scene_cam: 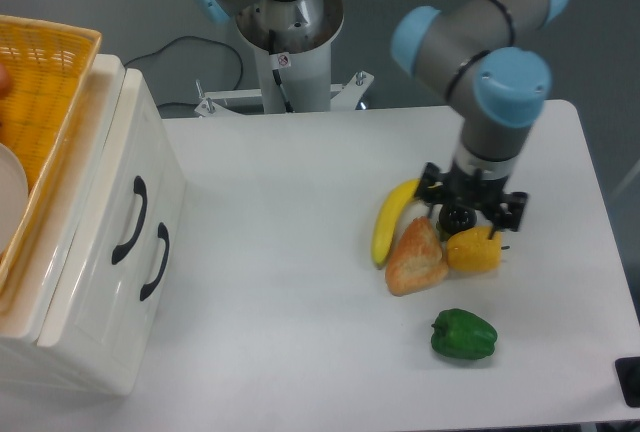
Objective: Slide open the top white drawer
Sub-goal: 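Lift the gripper and swing it away from the fruit toward the cabinet, then move the open gripper to the upper drawer's black handle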
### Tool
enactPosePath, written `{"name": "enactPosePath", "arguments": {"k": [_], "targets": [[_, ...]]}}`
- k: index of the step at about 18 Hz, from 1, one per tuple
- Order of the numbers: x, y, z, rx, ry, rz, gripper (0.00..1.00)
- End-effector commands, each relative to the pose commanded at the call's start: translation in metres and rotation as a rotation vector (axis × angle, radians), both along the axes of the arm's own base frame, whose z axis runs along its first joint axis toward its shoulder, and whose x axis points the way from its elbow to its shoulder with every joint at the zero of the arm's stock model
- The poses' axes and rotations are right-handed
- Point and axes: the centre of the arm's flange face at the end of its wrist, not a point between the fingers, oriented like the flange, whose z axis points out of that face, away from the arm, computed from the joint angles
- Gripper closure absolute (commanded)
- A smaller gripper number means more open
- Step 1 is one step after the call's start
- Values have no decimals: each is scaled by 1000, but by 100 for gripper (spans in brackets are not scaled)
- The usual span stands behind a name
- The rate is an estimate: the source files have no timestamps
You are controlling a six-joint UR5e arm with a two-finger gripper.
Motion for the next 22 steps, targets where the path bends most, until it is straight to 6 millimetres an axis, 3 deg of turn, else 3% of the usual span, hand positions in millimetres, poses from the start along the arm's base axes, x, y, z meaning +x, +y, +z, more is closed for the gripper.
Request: {"name": "enactPosePath", "arguments": {"k": [3,9,14,22], "targets": [[30,15,14,27,-68,23,0],[93,58,17,7,-151,70,0],[132,80,29,32,-195,105,0],[175,107,34,61,-252,115,0]]}}
